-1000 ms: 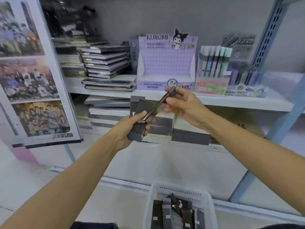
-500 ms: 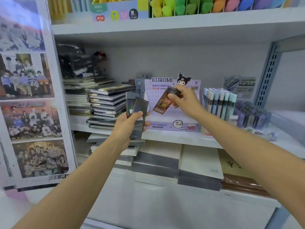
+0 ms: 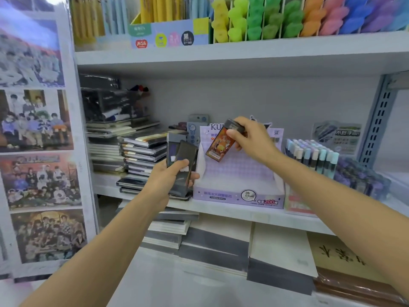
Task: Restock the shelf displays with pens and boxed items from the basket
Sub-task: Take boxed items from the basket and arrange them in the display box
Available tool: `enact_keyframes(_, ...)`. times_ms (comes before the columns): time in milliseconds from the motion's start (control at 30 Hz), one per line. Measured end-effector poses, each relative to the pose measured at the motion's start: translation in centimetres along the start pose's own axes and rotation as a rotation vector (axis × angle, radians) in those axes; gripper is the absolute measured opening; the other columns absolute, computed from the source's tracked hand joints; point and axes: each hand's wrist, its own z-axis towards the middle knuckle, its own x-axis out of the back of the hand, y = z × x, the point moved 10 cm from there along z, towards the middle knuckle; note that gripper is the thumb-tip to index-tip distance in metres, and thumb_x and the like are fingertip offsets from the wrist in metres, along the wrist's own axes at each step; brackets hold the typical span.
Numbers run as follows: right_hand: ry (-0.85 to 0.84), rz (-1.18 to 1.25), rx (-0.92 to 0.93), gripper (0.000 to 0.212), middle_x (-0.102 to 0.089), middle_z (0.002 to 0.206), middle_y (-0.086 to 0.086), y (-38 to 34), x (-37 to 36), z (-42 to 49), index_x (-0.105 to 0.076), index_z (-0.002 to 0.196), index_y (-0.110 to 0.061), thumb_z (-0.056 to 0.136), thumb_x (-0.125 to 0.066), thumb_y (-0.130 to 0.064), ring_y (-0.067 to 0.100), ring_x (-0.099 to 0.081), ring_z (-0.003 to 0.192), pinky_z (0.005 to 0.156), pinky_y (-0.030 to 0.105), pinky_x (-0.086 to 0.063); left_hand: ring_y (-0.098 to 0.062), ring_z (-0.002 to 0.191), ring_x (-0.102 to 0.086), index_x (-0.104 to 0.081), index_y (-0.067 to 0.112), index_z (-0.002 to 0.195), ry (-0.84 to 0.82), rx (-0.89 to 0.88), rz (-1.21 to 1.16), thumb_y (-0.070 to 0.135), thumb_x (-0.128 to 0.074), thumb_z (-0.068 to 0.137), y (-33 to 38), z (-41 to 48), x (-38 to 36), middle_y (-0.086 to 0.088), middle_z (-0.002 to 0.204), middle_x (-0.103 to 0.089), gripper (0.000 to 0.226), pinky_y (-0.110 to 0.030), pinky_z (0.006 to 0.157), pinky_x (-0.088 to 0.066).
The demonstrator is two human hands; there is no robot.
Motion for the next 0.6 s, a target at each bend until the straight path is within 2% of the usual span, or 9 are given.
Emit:
enact_keyframes(67, -0.045, -0.033, 0.019, 0.014, -0.067, 0.082, 0.014, -0.2, -1.3, 0.1, -0.058, 0.096, -0.003, 0.097, -0.056, -0.016, 0.021, -0.063, 0.064, 0.066, 0.036, -0.055, -0.028, 0.077, -0.074, -0.062, 0.012, 0.102, -0.023, 0.023, -0.009, 0.014, -0.063, 0.093, -0.3, 0.1, -0.2, -0.012, 0.083, -0.075, 0.01, -0.037, 0.068, -0.059)
enact_keyframes(133, -0.098, -0.096, 0.029, 0.014, -0.067, 0.083, 0.013, 0.1, -2.7, -0.4, -0.059, 0.092, -0.004, 0.097, -0.057, -0.018, 0.026, -0.064, 0.071, 0.073, 0.045, -0.054, -0.03, 0.083, -0.074, -0.063, 0.013, 0.102, -0.048, 0.044, -0.005, 0.014, -0.064, 0.092, -0.6, 0.1, -0.4, -0.007, 0.085, -0.075, 0.01, -0.034, 0.061, -0.059)
enact_keyframes(233, -0.137, -0.096, 0.005, 0.015, -0.068, 0.085, 0.015, 0.8, -3.5, -0.8, -0.06, 0.094, -0.003, 0.096, -0.058, -0.017, 0.029, -0.065, 0.072, 0.073, 0.049, -0.054, -0.03, 0.084, -0.074, -0.064, 0.012, 0.106, -0.058, 0.051, 0.021, 0.016, -0.064, 0.092, -0.7, 0.1, -0.5, -0.008, 0.096, -0.076, 0.014, -0.028, 0.056, -0.056)
enact_keyframes(367, -0.243, -0.086, 0.005, 0.013, -0.068, 0.088, 0.013, 0.6, -4.3, -0.3, -0.06, 0.096, -0.004, 0.097, -0.057, -0.017, 0.024, -0.067, 0.069, 0.068, 0.042, -0.058, -0.029, 0.081, -0.074, -0.063, 0.011, 0.107, -0.034, 0.055, 0.038, 0.016, -0.064, 0.092, -0.7, 0.1, -0.3, -0.013, 0.098, -0.075, 0.016, -0.029, 0.056, -0.056)
enact_keyframes(467, -0.214, -0.095, 0.025, 0.011, -0.069, 0.083, 0.01, 0.2, -4.0, 0.2, -0.058, 0.09, -0.009, 0.097, -0.057, -0.019, 0.021, -0.068, 0.066, 0.067, 0.038, -0.058, -0.03, 0.081, -0.074, -0.063, 0.01, 0.106, -0.035, 0.063, 0.021, 0.015, -0.064, 0.092, -0.7, 0.0, -0.3, -0.015, 0.097, -0.074, 0.014, -0.031, 0.058, -0.059)
enact_keyframes(600, -0.199, -0.104, 0.035, 0.012, -0.07, 0.085, 0.01, 0.6, -4.7, -0.3, -0.059, 0.094, -0.008, 0.097, -0.057, -0.019, 0.016, -0.067, 0.065, 0.064, 0.032, -0.057, -0.029, 0.078, -0.074, -0.063, 0.008, 0.105, -0.039, 0.073, 0.015, 0.014, -0.063, 0.093, -0.8, -0.1, -0.3, -0.015, 0.094, -0.073, 0.014, -0.029, 0.056, -0.058)
